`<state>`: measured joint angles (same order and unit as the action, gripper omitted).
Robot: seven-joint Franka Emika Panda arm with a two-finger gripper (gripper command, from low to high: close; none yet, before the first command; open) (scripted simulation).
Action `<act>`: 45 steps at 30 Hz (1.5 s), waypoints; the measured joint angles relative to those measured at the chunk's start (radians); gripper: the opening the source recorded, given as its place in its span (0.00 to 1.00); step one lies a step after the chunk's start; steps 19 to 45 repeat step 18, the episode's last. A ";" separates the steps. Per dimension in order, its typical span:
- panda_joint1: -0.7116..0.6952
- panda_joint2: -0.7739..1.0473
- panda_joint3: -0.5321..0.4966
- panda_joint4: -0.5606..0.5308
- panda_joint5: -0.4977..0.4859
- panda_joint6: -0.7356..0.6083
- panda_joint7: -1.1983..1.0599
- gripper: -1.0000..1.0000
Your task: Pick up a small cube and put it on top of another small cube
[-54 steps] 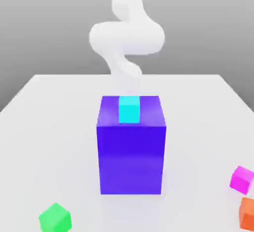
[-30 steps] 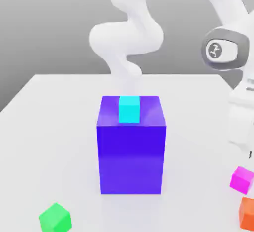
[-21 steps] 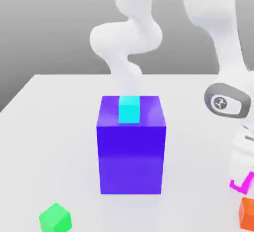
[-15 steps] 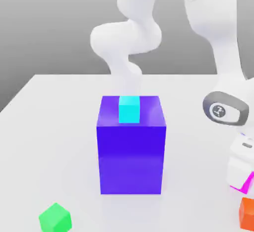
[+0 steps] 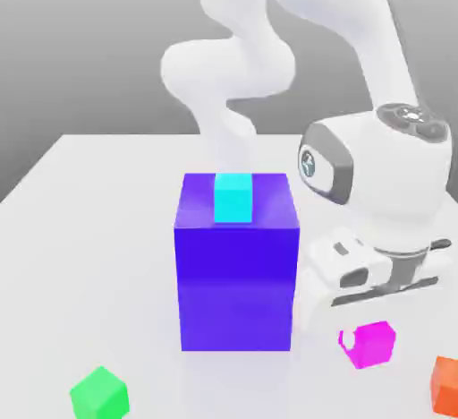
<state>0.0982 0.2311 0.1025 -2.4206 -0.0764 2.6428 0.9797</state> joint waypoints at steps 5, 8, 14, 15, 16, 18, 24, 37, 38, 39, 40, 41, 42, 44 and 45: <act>-0.123 -0.018 -0.122 0.024 0.066 -0.037 0.063 0.00; -0.196 -0.028 -0.195 0.037 0.104 -0.059 0.101 0.00; -0.279 0.109 -0.233 0.069 0.178 0.044 0.108 1.00; -0.279 0.109 -0.233 0.069 0.178 0.044 0.108 1.00; -0.279 0.109 -0.233 0.069 0.178 0.044 0.108 1.00; -0.279 0.109 -0.233 0.069 0.178 0.044 0.108 1.00; -0.279 0.109 -0.233 0.069 0.178 0.044 0.108 1.00; -0.279 0.109 -0.233 0.069 0.178 0.044 0.108 1.00; -0.279 0.109 -0.233 0.069 0.178 0.044 0.108 1.00; -0.279 0.109 -0.233 0.069 0.178 0.044 0.108 1.00; -0.279 0.109 -0.233 0.069 0.178 0.044 0.108 1.00; -0.279 0.109 -0.233 0.069 0.178 0.044 0.108 1.00; -0.279 0.109 -0.233 0.069 0.178 0.044 0.108 1.00; -0.279 0.109 -0.233 0.069 0.178 0.044 0.108 1.00; -0.279 0.109 -0.233 0.069 0.178 0.044 0.108 1.00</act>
